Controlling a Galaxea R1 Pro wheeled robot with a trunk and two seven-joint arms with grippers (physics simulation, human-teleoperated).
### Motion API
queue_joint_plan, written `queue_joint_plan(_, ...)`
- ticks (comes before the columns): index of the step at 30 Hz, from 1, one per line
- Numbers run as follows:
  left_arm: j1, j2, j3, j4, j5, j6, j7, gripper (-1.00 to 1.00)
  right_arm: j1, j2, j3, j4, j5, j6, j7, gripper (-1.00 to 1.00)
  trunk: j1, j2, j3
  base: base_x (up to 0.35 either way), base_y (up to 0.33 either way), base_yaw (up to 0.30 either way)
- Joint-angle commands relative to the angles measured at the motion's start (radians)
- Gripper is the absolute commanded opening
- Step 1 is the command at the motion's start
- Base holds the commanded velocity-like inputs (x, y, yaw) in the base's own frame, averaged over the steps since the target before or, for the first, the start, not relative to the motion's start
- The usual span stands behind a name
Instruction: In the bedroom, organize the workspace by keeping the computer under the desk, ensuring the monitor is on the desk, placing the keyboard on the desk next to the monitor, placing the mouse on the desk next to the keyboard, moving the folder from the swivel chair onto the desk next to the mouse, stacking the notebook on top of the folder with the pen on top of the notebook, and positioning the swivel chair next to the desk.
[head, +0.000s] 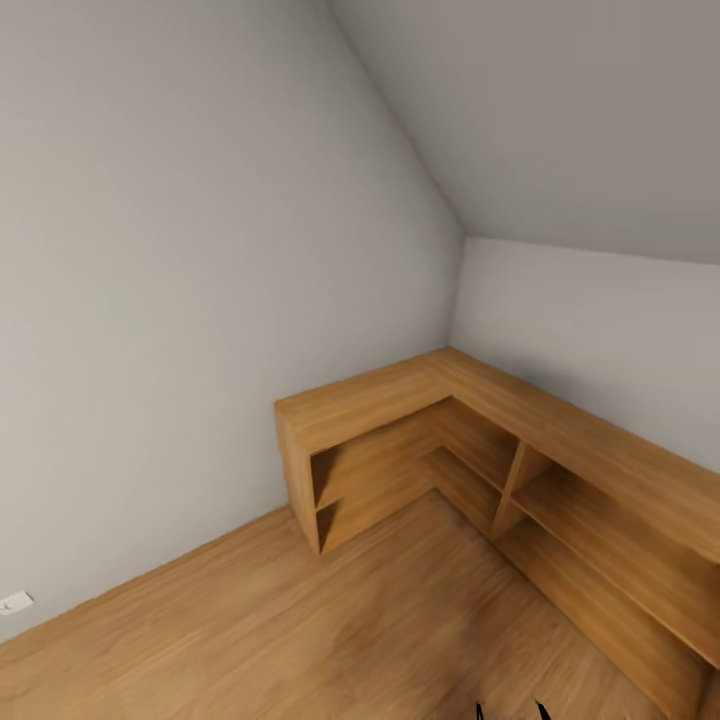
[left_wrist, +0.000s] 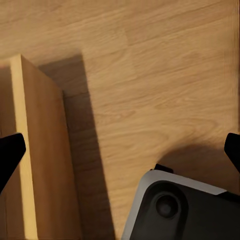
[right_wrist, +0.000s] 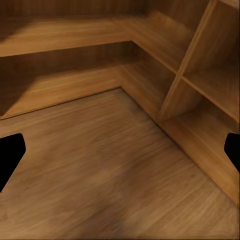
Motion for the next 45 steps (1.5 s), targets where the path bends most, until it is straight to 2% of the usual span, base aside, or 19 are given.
queue_joint_plan(1, 0.001, 0.001, -0.009, -0.003, 0.005, 0.000, 0.007, 1.00, -0.001, 0.001, 0.009, 0.001, -0.004, -0.002, -0.005, 1.00, 0.001, -0.002, -0.001, 0.096, 0.073, -0.288)
queue_joint_plan(21, 0.001, 0.001, -0.008, -0.003, 0.006, 0.000, 0.007, 1.00, -0.001, 0.001, 0.010, 0.001, -0.004, -0.002, -0.004, 1.00, 0.001, -0.002, 0.002, 0.274, 0.157, -0.295)
queue_joint_plan(45, 0.001, 0.001, -0.008, -0.003, 0.006, 0.000, 0.007, 1.00, -0.001, 0.001, 0.012, 0.002, 0.000, -0.001, -0.002, 1.00, 0.001, -0.002, 0.002, 0.320, 0.011, -0.297)
